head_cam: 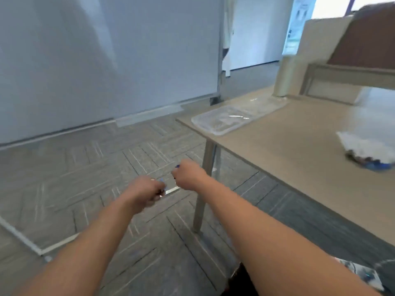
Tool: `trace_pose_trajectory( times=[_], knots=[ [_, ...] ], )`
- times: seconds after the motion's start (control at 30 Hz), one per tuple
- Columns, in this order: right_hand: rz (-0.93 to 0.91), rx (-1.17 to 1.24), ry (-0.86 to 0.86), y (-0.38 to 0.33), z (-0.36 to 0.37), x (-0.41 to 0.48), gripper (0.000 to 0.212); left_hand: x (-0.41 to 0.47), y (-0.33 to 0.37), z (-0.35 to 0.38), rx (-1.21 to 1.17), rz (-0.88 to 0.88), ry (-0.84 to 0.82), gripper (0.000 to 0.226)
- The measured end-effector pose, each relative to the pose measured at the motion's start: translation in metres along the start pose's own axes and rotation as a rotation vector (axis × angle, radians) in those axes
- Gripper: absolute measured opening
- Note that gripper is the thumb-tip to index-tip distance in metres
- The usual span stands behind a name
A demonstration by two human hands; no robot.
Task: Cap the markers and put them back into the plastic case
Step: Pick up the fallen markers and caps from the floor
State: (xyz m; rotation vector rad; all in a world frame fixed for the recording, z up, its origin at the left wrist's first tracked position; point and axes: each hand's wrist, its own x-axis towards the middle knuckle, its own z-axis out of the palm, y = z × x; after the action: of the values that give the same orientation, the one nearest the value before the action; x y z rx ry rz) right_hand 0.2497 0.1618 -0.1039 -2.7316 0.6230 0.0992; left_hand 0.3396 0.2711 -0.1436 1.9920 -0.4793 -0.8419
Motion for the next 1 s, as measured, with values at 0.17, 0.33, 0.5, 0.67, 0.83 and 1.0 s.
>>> trace_pose_trajectory(
  times=[0.17, 0.33, 0.5, 0.67, 0.83, 1.0],
  knots=[
    [0.017, 0.002, 0.158, 0.017, -0.083, -0.111, 0.037, -0.088, 0.085, 0.033, -0.051, 0.182, -0.110, 0.024],
    [0.221, 0.411, 0.306, 0.051, -0.123, -0.203, 0.028, -0.151, 0.136, 0.087, -0.110, 0.313, -0.242, 0.019],
    [0.380, 0.527, 0.389, 0.091, -0.135, -0.276, 0.028, -0.185, 0.168, 0.142, -0.101, 0.340, -0.369, 0.014],
    [0.563, 0.467, 0.378, 0.139, -0.139, -0.328, 0.029, -0.193, 0.193, 0.202, -0.007, 0.332, -0.509, 0.009],
    [0.715, 0.392, 0.296, 0.178, -0.133, -0.349, 0.020, -0.185, 0.193, 0.262, 0.145, 0.335, -0.523, 0.018],
    [0.810, 0.437, 0.342, 0.216, -0.129, -0.339, 0.015, -0.160, 0.200, 0.299, 0.300, 0.386, -0.497, 0.026]
  ],
)
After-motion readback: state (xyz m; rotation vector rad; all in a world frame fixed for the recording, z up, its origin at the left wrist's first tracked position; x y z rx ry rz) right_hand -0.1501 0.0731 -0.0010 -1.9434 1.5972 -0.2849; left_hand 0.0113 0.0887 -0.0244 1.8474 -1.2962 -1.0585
